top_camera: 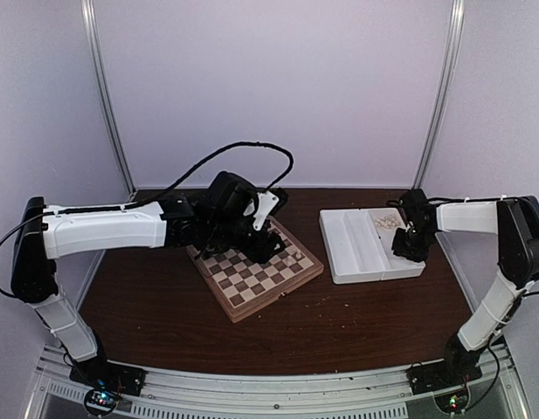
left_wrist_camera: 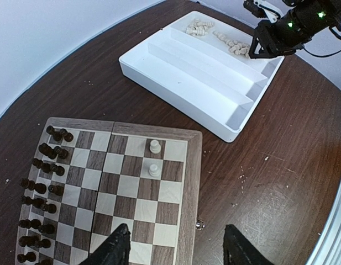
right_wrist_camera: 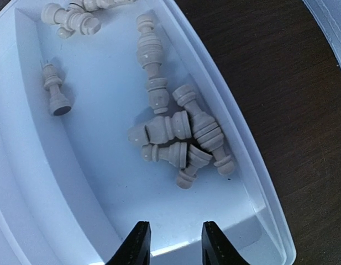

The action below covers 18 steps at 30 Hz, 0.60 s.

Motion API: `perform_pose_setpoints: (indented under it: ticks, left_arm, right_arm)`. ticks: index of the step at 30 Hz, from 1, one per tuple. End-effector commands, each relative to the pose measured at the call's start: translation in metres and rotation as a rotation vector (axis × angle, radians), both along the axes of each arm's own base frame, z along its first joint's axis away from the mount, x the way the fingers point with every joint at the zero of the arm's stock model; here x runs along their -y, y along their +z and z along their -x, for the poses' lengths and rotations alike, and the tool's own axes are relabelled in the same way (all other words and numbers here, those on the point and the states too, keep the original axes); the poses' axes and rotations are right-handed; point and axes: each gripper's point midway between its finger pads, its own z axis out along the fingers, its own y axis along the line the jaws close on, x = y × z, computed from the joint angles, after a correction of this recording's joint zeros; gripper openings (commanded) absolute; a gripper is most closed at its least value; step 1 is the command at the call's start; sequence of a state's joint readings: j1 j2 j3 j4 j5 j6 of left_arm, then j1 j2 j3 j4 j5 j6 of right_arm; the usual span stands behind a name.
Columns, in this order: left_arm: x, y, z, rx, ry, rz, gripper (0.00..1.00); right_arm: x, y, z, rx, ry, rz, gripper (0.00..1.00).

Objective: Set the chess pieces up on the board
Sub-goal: Pick up the chess piece from the storage box.

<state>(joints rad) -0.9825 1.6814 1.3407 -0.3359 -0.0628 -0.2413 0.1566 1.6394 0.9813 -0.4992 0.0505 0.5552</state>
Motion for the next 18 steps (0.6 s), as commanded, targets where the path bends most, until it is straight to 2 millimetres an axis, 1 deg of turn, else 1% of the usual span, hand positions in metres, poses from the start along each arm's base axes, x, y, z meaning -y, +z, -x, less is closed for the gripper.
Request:
perform_pose_setpoints:
  ticks: [1,4,11,18]
  left_arm:
    - [0.000,0.021,0.001,0.028,0.002,0.088,0.58]
    - [-0.005,0.021,0.004,0.029,0.008,0.096,0.58]
    - [-0.019,0.022,0.004,0.056,0.043,0.104,0.58]
    - [-0.022,0.019,0.006,0.058,0.046,0.094,0.58]
  right_arm:
    - [0.019,0.002,-0.011,0.045,-0.150,0.048,0.33]
    - [0.026,0.000,-0.012,0.028,-0.191,0.083,0.33]
    - [0.023,-0.013,-0.022,-0.001,-0.209,0.073,0.32]
    - [0.024,-0.025,-0.029,-0.020,-0.223,0.077,0.29]
